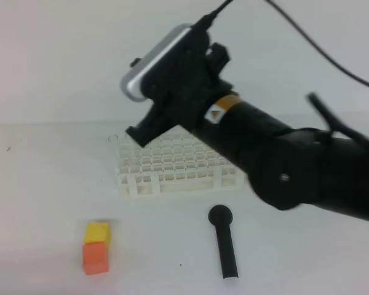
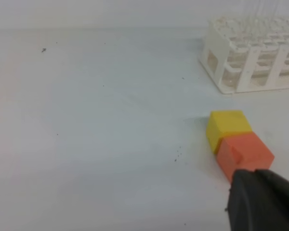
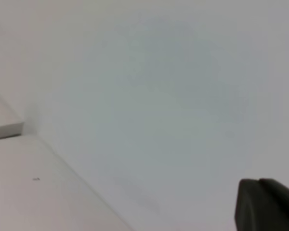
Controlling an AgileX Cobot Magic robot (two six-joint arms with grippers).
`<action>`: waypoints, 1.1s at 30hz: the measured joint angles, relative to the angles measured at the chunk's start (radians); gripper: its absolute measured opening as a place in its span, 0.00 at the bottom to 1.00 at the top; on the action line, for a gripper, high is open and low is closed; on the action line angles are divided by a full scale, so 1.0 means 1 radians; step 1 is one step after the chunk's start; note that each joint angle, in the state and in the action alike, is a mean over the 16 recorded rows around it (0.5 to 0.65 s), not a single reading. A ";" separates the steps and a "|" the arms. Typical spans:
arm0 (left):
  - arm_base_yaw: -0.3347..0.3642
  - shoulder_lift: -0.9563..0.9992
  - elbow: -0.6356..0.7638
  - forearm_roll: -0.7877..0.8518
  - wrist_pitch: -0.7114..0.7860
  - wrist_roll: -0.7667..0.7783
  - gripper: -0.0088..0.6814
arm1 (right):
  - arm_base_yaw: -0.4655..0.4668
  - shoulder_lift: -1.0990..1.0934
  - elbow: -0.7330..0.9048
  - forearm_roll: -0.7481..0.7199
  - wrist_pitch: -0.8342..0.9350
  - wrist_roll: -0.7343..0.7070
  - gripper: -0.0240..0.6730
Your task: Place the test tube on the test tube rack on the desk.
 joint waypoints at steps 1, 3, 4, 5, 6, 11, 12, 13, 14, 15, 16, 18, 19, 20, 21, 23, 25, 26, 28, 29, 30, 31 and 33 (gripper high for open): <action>0.000 0.000 0.000 0.000 0.000 0.000 0.01 | 0.000 -0.029 0.021 0.026 0.002 -0.040 0.04; 0.000 0.000 0.000 0.000 0.000 0.000 0.01 | 0.000 -0.088 0.070 0.089 0.000 -0.132 0.04; 0.000 0.000 0.000 0.000 0.000 0.000 0.01 | 0.000 -0.118 0.096 0.126 -0.005 -0.182 0.04; 0.000 0.000 0.000 0.000 0.000 0.000 0.01 | 0.000 -0.148 0.123 0.165 -0.012 -0.234 0.03; 0.000 0.000 0.000 0.000 0.000 0.000 0.01 | 0.000 -0.177 0.150 0.207 -0.021 -0.285 0.03; 0.000 0.000 0.000 0.000 0.000 0.000 0.01 | 0.000 -0.309 0.279 0.433 -0.106 -0.517 0.03; 0.000 0.000 0.000 0.000 0.000 0.000 0.01 | 0.000 -0.331 0.300 0.477 -0.131 -0.556 0.03; 0.000 0.000 0.000 0.000 0.000 0.000 0.01 | 0.000 -0.351 0.319 0.520 -0.158 -0.592 0.03; 0.000 0.000 0.000 0.000 0.000 0.000 0.01 | 0.000 -0.369 0.336 0.561 -0.188 -0.624 0.03; 0.000 0.000 0.000 0.000 0.000 0.000 0.01 | 0.000 -0.385 0.351 0.600 -0.219 -0.652 0.03; 0.000 0.000 0.000 0.000 0.000 0.000 0.01 | 0.000 -0.399 0.364 0.636 -0.250 -0.674 0.03; 0.000 0.000 0.000 0.000 0.000 0.000 0.01 | 0.000 -0.421 0.384 0.700 -0.312 -0.706 0.03; 0.000 0.000 0.000 0.000 0.000 0.000 0.01 | 0.000 -0.429 0.391 0.727 -0.343 -0.715 0.03; 0.000 0.000 0.000 0.000 0.000 0.000 0.01 | 0.000 -0.436 0.396 0.750 -0.373 -0.721 0.03; 0.000 0.000 0.000 0.000 0.000 0.000 0.01 | 0.000 -0.440 0.401 0.770 -0.401 -0.723 0.03; 0.000 0.000 0.000 0.000 0.000 0.000 0.01 | 0.000 -0.446 0.405 0.798 -0.454 -0.722 0.03; 0.000 0.000 0.000 0.000 0.000 0.000 0.01 | 0.000 -0.449 0.407 0.809 -0.501 -0.712 0.03; 0.000 0.000 0.000 0.000 0.000 0.000 0.01 | 0.000 -0.450 0.407 0.808 -0.521 -0.704 0.03; 0.000 0.000 0.000 -0.001 0.000 0.000 0.01 | 0.000 -0.451 0.407 0.795 -0.556 -0.680 0.03; 0.000 0.000 0.000 -0.001 0.000 0.000 0.01 | 0.000 -0.453 0.407 0.784 -0.571 -0.665 0.03; 0.000 0.000 0.000 -0.001 0.000 0.000 0.01 | 0.000 -0.455 0.407 0.771 -0.583 -0.648 0.03; 0.000 0.000 0.000 -0.002 0.000 0.000 0.01 | 0.000 -0.458 0.407 0.755 -0.593 -0.631 0.03; 0.000 0.000 0.000 -0.003 -0.001 0.000 0.01 | -0.002 -0.468 0.407 0.720 -0.608 -0.596 0.03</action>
